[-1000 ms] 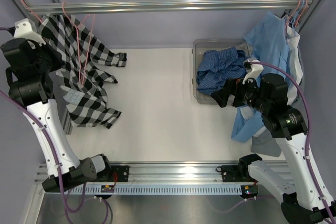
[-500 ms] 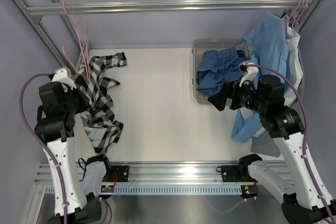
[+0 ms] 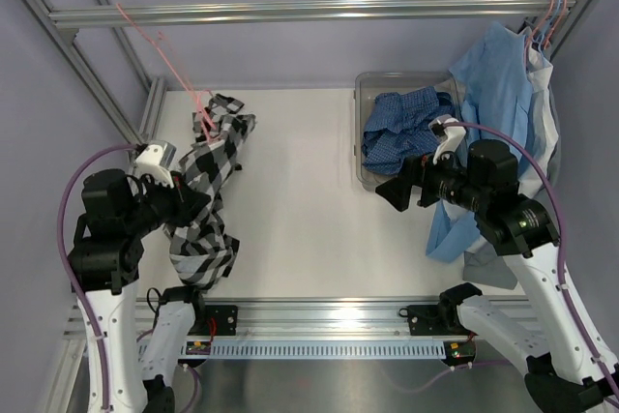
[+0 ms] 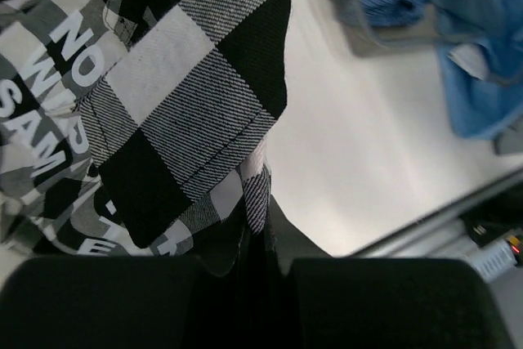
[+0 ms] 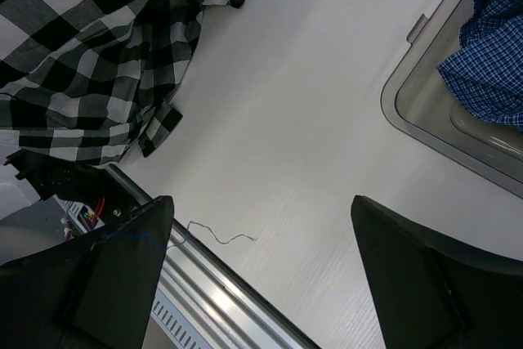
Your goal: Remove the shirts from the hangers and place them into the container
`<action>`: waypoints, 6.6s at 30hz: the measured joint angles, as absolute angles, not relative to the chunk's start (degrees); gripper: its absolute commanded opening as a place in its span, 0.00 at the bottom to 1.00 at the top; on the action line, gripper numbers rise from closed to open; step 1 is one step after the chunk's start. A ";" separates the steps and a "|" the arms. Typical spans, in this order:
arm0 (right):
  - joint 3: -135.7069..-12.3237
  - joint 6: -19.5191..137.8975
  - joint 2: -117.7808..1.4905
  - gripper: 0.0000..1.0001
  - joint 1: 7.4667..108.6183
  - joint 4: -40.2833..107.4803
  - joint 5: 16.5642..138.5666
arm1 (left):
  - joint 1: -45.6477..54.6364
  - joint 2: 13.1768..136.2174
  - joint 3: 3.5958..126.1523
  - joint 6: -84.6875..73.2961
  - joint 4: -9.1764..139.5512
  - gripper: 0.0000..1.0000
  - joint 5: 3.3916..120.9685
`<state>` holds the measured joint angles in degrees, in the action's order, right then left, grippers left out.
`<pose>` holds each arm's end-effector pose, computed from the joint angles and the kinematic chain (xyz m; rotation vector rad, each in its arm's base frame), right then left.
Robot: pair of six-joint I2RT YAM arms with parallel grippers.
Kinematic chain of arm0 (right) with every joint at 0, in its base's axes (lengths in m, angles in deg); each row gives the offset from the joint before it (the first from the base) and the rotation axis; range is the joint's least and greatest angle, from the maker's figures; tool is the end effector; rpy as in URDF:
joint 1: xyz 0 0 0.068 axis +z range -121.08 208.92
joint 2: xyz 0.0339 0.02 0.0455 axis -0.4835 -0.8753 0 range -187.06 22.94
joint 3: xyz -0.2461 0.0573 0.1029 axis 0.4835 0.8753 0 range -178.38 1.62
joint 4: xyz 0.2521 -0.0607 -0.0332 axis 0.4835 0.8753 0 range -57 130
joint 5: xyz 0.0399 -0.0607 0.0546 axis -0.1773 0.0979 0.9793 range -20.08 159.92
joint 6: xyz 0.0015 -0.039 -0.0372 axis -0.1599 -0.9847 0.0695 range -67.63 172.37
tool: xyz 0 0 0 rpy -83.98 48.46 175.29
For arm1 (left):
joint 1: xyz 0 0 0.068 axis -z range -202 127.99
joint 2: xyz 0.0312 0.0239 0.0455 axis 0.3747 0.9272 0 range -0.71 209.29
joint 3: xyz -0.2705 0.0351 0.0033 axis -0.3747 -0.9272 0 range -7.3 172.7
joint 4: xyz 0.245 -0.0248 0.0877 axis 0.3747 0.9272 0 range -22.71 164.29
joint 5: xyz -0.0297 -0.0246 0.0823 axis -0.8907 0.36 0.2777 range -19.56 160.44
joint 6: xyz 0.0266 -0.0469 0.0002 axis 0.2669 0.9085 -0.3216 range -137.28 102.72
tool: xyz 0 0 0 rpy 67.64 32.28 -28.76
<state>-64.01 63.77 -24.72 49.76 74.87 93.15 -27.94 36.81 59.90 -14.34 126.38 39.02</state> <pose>0.1392 0.0680 0.3980 -0.4345 1.9861 0.7619 0.0861 -0.0098 0.3964 0.1744 2.0372 -0.5365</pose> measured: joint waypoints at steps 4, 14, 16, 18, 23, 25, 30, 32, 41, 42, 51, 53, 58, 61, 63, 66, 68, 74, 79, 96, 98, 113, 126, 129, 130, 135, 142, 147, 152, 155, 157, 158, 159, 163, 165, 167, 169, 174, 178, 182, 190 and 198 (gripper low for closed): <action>-66.00 62.90 -26.03 1.00 50.13 75.07 93.54 | -25.93 39.93 60.25 -14.49 125.97 0.00 29.58; -80.73 59.60 -35.63 0.99 50.30 76.14 94.61 | -18.45 53.55 76.56 -11.14 117.75 0.00 18.45; -83.92 59.25 -37.49 0.99 50.30 76.07 95.14 | -15.07 55.82 78.46 -10.99 115.69 0.00 19.53; -86.37 59.18 -39.04 0.99 50.46 75.77 95.42 | -11.35 57.16 78.31 -10.73 113.81 0.00 22.50; -90.69 59.18 -43.94 0.97 54.17 73.60 94.61 | -1.06 57.49 68.95 -7.93 104.85 0.00 30.85; -90.80 59.20 -45.66 0.97 57.03 71.96 93.02 | 1.41 57.18 63.77 -6.51 101.75 0.00 34.06; -90.80 59.20 -50.36 0.95 65.14 67.77 87.73 | 6.38 57.11 56.91 -5.57 99.24 0.00 41.10; -90.80 59.25 -52.00 0.92 67.88 65.67 85.30 | 7.38 56.74 55.84 -5.64 98.40 0.00 42.37; -92.07 60.12 -59.41 0.78 72.75 58.52 79.14 | 7.95 53.20 53.70 -6.97 96.18 0.00 44.33; -92.68 60.19 -60.35 0.77 72.92 58.24 78.90 | 7.99 53.03 53.50 -7.21 96.15 0.00 44.31; -96.20 61.26 -64.48 0.55 73.76 55.72 77.89 | 8.06 52.79 52.08 -8.85 96.83 0.00 44.84; -96.31 61.52 -64.85 0.46 73.89 55.00 77.94 | 8.06 52.52 52.08 -8.98 96.85 0.00 45.03; -96.31 61.83 -66.12 0.32 74.48 54.87 78.11 | 8.06 52.02 52.08 -9.37 97.11 0.00 45.51; -95.94 61.30 -66.56 0.09 75.00 54.74 78.00 | 8.06 52.02 52.06 -9.51 97.33 0.00 45.67; -95.11 59.82 -66.54 0.00 75.00 54.70 77.30 | 8.06 51.89 51.95 -9.53 97.66 0.22 45.64; -92.51 58.75 -66.38 0.00 75.07 54.67 76.65 | 8.06 51.87 51.80 -9.79 96.90 0.63 45.75; -90.15 58.46 -66.12 0.00 75.07 53.87 76.16 | 8.06 51.78 51.80 -8.92 96.59 0.73 46.08; -84.62 56.91 -64.59 0.00 75.07 51.66 75.33 | 8.06 52.13 52.43 -7.58 96.02 0.85 47.15; -82.56 56.10 -62.97 0.00 75.09 50.22 75.49 | 8.06 54.67 55.53 -7.32 95.28 0.76 47.37; -80.88 55.14 -61.86 0.00 75.48 48.10 75.07 | 8.28 62.47 58.61 -3.95 90.97 0.00 47.42; -80.29 55.14 -61.86 0.00 75.48 47.88 74.70 | 8.28 62.23 58.61 -4.17 91.30 0.00 47.92; -80.79 58.72 -64.42 0.00 73.89 49.38 67.57 | 8.28 47.41 58.13 -10.20 105.05 0.00 53.56; -100.64 60.93 -67.61 0.00 68.86 60.44 71.62 | 8.26 32.63 45.48 -4.50 107.30 0.00 62.56; -102.56 60.95 -67.56 0.00 68.82 62.50 72.41 | 8.32 32.37 44.93 -2.31 106.16 0.05 66.45; -102.69 60.98 -67.48 0.00 68.82 62.83 72.62 | 8.32 32.26 44.84 -1.81 106.01 0.24 67.57; -97.78 61.11 -64.28 0.00 67.88 60.18 72.67 | 8.32 32.11 44.76 1.23 108.61 0.55 71.65; -87.61 60.08 -59.76 0.00 72.60 55.55 70.57 | 8.32 37.05 52.80 4.94 110.95 0.66 71.17; -83.24 59.66 -59.85 0.00 76.42 53.52 66.90 | 8.32 41.27 59.16 7.85 110.58 0.68 70.17; -82.65 59.45 -59.89 0.00 76.79 51.20 63.25 | 8.32 44.37 59.86 8.79 111.28 0.68 69.93; -82.65 59.10 -59.91 0.00 76.82 50.13 62.05 | 8.32 46.21 59.49 8.77 111.85 0.68 69.71; -82.65 58.88 -59.93 0.00 76.82 49.87 61.70 | 8.32 46.88 58.64 8.72 111.85 0.65 69.71; -82.65 58.79 -59.96 0.00 76.86 49.78 61.52 | 8.32 47.06 58.11 8.70 111.87 0.60 69.75; -82.65 58.75 -59.98 0.00 76.90 49.69 61.41 | 8.32 47.17 57.63 8.64 111.89 0.58 69.77; -82.65 58.57 -60.04 0.00 77.06 49.52 60.93 | 8.32 48.04 56.56 7.81 112.07 0.41 71.04; -82.65 58.57 -60.09 0.00 77.16 49.49 60.71 | 8.32 48.63 56.36 7.26 112.09 0.20 71.83; -82.65 58.42 -60.11 0.00 77.32 49.52 60.47 | 8.32 49.29 56.28 6.54 112.15 0.03 72.48; -82.50 58.27 -60.13 0.00 77.38 49.56 60.36 | 8.32 49.57 56.25 6.12 112.04 0.00 73.23; -81.16 58.37 -59.78 0.00 77.41 49.38 59.29 | 8.32 49.64 55.86 5.10 112.61 0.00 76.73; -78.26 58.48 -57.05 0.00 77.41 49.47 56.80 | 8.32 48.39 54.24 4.81 113.27 0.00 79.15; -76.81 58.53 -53.12 0.00 77.43 49.73 55.88 | 8.21 46.67 52.60 4.59 114.53 0.00 81.49; -76.33 61.57 -44.48 0.00 77.93 49.76 57.17 | 7.18 46.23 50.64 4.81 112.00 0.11 79.15; -74.98 62.22 -43.74 0.00 77.89 48.47 59.86 | 6.24 42.45 47.82 3.24 111.34 0.91 77.07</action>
